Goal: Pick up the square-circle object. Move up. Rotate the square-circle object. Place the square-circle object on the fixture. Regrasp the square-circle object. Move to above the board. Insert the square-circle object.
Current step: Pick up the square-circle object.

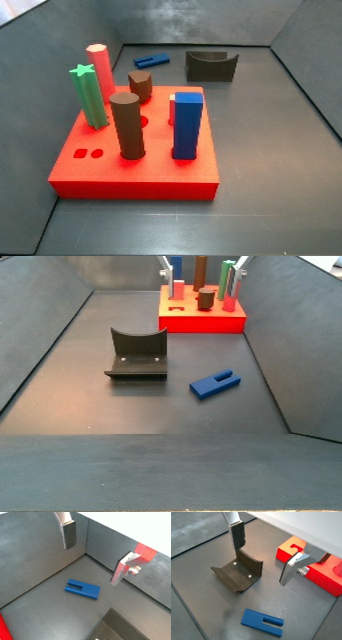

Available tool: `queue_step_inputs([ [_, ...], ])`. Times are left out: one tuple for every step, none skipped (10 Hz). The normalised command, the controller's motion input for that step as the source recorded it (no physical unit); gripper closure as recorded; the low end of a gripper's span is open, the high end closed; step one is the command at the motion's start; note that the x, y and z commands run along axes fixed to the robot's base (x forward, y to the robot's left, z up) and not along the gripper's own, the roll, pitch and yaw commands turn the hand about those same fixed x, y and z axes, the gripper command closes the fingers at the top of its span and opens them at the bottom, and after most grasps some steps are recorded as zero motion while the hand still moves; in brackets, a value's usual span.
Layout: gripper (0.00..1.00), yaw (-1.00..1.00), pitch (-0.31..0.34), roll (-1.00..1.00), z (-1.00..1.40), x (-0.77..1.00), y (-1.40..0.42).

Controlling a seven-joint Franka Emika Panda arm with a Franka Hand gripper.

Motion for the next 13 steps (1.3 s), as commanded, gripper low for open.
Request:
queue_step_inputs([
  [0.00, -0.55, 0.250, -0.13, -0.20, 0.14, 0.25],
  [0.00, -0.79, 0.000, -0.06, -0.92, 0.38, 0.16],
  [0.00, -0.95, 0.026, 0.01, -0.99, 0.25, 0.00],
  [0.00, -1.00, 0.000, 0.02, -0.99, 0.08, 0.00],
  [0.00, -1.00, 0.000, 0.01, -0.99, 0.05, 0.00],
  [0.00, -1.00, -0.063, 0.00, -0.96, -0.05, 0.00],
  [0.00, -0.83, -0.069, -0.16, -0.78, -0.21, 0.00],
  [0.00, -0.61, -0.163, -0.30, -0.56, -0.37, 0.04],
  [0.00, -0.47, -0.184, -0.37, -0.43, -0.41, 0.09],
  [0.00, -0.28, -0.151, -0.49, -0.21, -0.43, 0.15],
  [0.00, -0.19, -0.110, -0.50, -0.11, -0.42, 0.19],
  [0.00, -0.19, -0.099, -0.50, -0.19, -0.44, 0.25],
  [0.00, -0.21, -0.107, -0.43, -0.35, -0.38, 0.36],
])
